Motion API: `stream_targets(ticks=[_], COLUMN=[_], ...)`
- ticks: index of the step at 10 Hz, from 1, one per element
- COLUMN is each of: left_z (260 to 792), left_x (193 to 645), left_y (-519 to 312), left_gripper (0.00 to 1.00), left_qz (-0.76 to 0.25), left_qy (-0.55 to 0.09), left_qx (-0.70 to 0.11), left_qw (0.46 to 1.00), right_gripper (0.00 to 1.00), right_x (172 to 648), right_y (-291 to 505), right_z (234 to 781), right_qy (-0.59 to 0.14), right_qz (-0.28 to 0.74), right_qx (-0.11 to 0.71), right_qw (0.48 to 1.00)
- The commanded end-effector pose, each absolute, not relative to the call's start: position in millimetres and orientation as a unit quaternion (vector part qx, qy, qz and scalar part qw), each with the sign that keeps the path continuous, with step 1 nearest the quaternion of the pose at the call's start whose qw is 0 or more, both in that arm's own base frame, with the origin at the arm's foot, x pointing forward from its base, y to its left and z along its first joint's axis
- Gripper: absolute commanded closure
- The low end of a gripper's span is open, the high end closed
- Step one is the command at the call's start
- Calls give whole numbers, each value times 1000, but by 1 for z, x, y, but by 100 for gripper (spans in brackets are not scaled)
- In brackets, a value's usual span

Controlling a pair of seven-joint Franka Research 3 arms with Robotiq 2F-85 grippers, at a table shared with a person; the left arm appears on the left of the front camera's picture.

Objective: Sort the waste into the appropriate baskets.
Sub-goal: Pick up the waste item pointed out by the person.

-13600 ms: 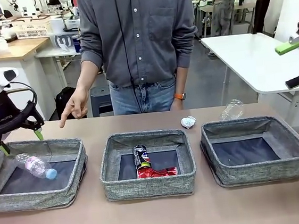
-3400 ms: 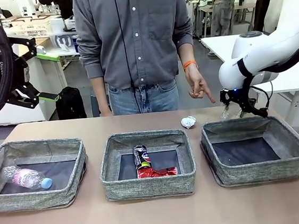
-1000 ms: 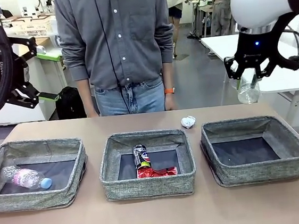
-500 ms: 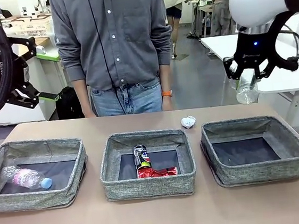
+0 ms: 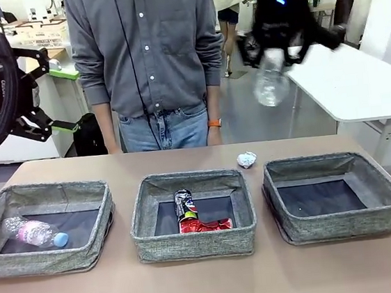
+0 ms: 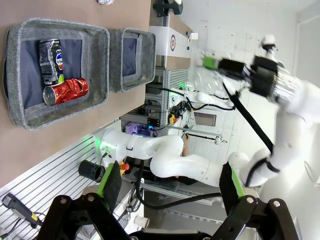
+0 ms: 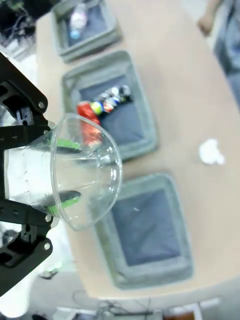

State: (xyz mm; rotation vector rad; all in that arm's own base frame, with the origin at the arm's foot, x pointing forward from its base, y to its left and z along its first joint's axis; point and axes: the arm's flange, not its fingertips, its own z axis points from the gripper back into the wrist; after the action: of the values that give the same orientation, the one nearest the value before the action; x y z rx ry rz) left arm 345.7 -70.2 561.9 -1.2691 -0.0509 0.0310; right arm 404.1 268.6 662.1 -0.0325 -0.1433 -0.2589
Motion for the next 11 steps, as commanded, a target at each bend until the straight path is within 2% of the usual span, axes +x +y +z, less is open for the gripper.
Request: stream_targets(ticks=[1, 4, 9, 11], left_z=[563, 563, 563, 563], left_x=[345, 345, 345, 345], left_y=[-70, -70, -70, -70], left_gripper=[0, 0, 0, 0], left_qz=[7, 7, 7, 7], left_qy=[-30, -30, -30, -30], left_qx=[-602, -602, -602, -602], left_qw=[798, 798, 798, 798], right_gripper=[59, 59, 59, 59], right_x=[410, 385, 367, 366], right_y=[331, 377, 384, 386], right_z=[696, 739, 779, 778], right_qy=[-27, -34, -5, 11], right_qz=[-163, -143, -64, -45], right_qx=[-31, -34, -9, 0], right_qw=[986, 988, 998, 999])
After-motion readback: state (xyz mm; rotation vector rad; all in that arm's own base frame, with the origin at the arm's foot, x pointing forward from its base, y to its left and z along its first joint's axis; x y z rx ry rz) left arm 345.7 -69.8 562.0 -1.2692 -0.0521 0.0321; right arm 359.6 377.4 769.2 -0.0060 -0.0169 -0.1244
